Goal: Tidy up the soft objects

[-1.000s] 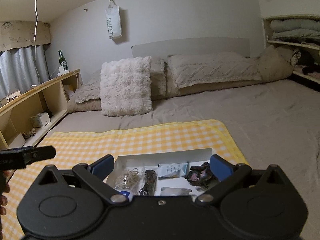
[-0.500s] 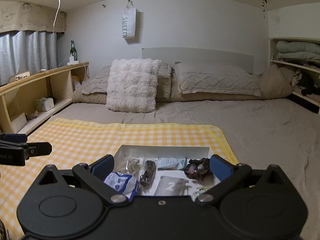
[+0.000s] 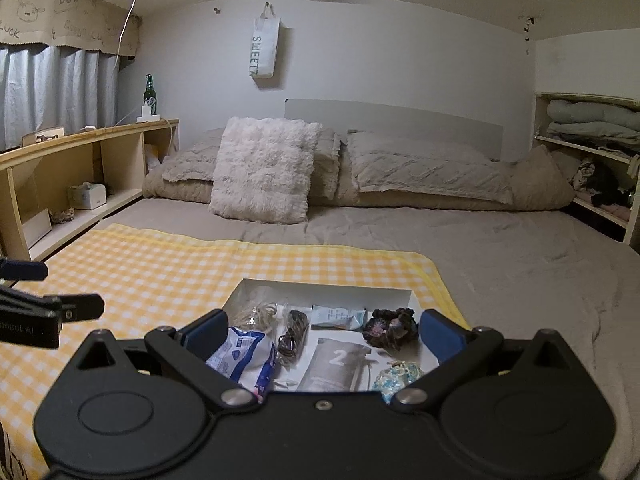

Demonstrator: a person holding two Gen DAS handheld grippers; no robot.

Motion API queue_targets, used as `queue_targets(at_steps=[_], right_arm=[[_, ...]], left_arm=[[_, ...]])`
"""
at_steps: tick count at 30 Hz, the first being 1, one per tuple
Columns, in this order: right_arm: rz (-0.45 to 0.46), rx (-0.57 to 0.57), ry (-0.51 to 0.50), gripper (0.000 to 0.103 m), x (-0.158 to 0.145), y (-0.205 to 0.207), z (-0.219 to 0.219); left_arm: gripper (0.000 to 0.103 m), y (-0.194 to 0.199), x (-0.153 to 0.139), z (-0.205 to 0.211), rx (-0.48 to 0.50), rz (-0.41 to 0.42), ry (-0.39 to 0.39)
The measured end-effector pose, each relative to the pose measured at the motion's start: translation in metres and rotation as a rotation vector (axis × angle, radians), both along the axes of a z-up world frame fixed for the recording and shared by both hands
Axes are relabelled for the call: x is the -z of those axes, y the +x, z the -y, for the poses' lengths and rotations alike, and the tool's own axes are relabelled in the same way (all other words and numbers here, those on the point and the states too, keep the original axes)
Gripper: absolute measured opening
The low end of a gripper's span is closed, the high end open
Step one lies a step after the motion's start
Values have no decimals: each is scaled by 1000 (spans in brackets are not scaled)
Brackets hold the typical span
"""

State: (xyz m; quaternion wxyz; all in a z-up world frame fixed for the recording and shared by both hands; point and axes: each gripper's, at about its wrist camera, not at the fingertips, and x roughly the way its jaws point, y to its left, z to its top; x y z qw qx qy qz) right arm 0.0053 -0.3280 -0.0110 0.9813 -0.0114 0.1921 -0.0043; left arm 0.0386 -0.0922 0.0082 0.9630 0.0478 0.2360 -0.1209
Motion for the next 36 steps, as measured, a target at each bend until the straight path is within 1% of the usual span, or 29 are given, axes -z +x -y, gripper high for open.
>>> queue_targets(at_steps=[10, 36], right_arm=[[-4, -1, 3, 103, 2, -5, -1], [-17, 1, 6, 103, 3, -4, 1]], left_arm=[[103, -7, 2, 0, -3, -5, -6], [103, -7, -1, 0, 5, -5, -12]])
